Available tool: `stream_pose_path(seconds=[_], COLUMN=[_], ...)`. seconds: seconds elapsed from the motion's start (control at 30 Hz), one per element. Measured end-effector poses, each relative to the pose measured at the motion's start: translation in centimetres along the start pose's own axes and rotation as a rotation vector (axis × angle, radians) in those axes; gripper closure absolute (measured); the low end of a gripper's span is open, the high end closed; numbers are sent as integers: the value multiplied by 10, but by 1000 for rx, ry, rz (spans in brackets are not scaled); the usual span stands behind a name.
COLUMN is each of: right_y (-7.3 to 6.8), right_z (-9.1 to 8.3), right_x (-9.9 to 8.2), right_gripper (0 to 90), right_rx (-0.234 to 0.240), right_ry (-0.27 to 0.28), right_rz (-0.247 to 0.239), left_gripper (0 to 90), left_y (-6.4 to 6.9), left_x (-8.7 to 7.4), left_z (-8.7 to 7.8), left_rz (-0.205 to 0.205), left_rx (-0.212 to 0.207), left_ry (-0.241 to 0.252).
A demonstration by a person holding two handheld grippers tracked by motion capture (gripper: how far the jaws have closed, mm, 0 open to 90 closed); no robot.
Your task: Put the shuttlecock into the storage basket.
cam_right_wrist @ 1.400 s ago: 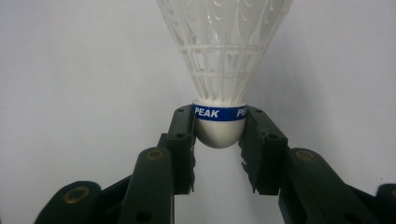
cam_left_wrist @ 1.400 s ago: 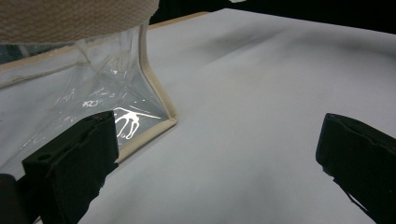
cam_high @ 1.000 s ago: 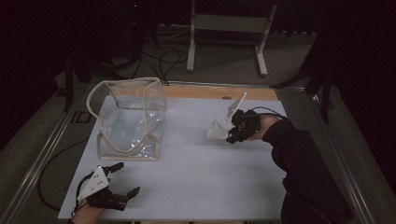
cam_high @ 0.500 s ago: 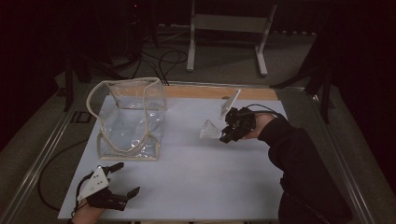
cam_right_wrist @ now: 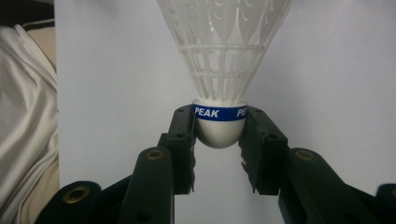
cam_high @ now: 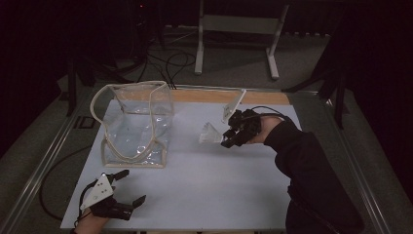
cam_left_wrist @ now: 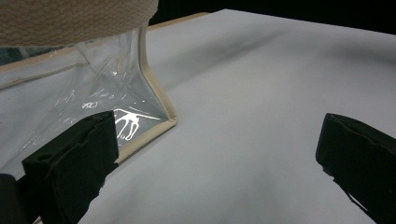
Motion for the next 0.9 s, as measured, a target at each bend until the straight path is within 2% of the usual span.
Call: stream_pose_path(seconds=[0.4, 0.73, 0.9], right_y=[-16, -22, -26], right_z=[5, 5, 9], right_x=[30, 55, 70], right_gripper=[662, 663, 663], right_rx=[53, 48, 53], right_ry=[64, 77, 79], right_rz=[-57, -76, -100], left_gripper=[4, 4, 4], left_y=[0, 1, 1], left_x=[0, 0, 0], left_z=[0, 1, 0], left_rz=[1, 1, 1], left_rx=[-3, -5, -6], left_ry=[1, -5, -4])
Point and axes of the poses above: each handheld gripper's, and its own axes: z roughly forward along the jaws, x roughly out of its top, y roughly to its right, the point moved 6 cm from there along z, roughly forward along the jaws, and after that the axes turned 11 degrees about y, right-handed, at the moved point
